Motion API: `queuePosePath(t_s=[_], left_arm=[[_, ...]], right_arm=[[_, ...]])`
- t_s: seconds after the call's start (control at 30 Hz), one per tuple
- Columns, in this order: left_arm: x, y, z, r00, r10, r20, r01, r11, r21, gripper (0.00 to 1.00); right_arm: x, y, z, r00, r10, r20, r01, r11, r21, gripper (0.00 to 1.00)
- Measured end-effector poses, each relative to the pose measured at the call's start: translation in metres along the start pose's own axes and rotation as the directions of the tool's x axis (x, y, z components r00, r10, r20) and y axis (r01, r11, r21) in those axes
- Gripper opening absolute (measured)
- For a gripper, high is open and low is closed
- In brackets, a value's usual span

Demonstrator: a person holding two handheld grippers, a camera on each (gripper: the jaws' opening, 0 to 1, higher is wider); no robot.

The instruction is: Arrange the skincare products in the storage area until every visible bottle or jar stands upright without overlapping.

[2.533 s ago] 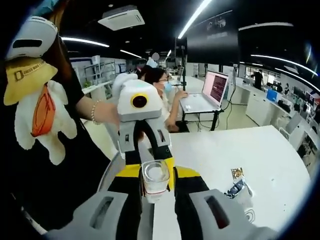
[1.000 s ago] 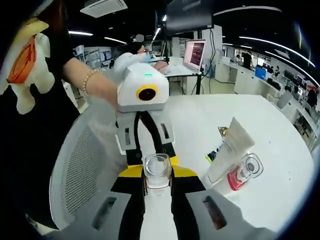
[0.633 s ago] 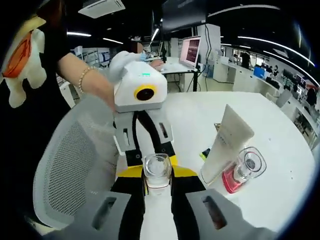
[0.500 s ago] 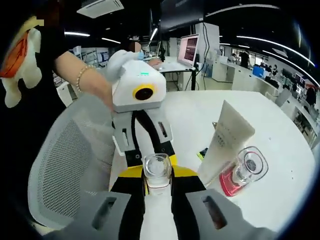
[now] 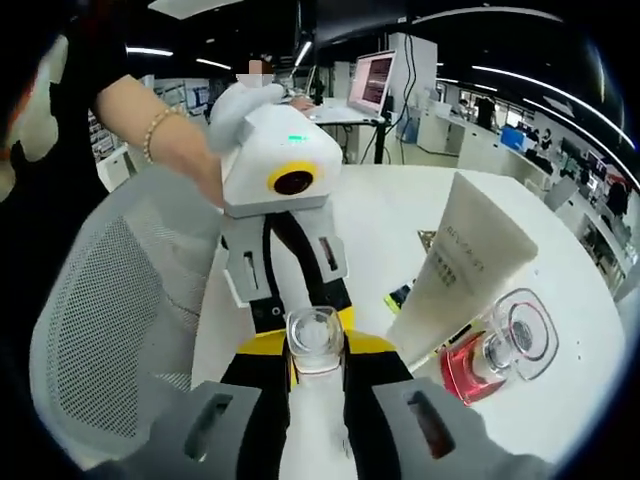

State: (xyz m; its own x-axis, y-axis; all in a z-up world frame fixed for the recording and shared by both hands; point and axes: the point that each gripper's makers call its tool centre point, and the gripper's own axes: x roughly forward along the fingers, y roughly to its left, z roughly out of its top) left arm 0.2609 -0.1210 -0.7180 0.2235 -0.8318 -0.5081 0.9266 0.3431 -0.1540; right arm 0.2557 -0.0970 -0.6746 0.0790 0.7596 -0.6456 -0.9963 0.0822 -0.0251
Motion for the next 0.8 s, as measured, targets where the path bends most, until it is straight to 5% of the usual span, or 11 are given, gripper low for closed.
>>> queuePosePath(t_s=[0.43,0.8], left_arm=[[0.002,0.014,0.008,1.0,0.001,0.021,-0.002,1.0,0.027,0.16],[0.005,0.024,0.014,1.0,-0.001,0.027,0.001,1.0,0.028,0.16]], right_arm=[[-0.002,-0.018,0.007,0.994,-0.107,0.001,0.107,0.994,-0.031,0.24],[-0.027,-0.018,0.012,0.98,-0.194,-0.032,0.19,0.976,-0.106,0.29]])
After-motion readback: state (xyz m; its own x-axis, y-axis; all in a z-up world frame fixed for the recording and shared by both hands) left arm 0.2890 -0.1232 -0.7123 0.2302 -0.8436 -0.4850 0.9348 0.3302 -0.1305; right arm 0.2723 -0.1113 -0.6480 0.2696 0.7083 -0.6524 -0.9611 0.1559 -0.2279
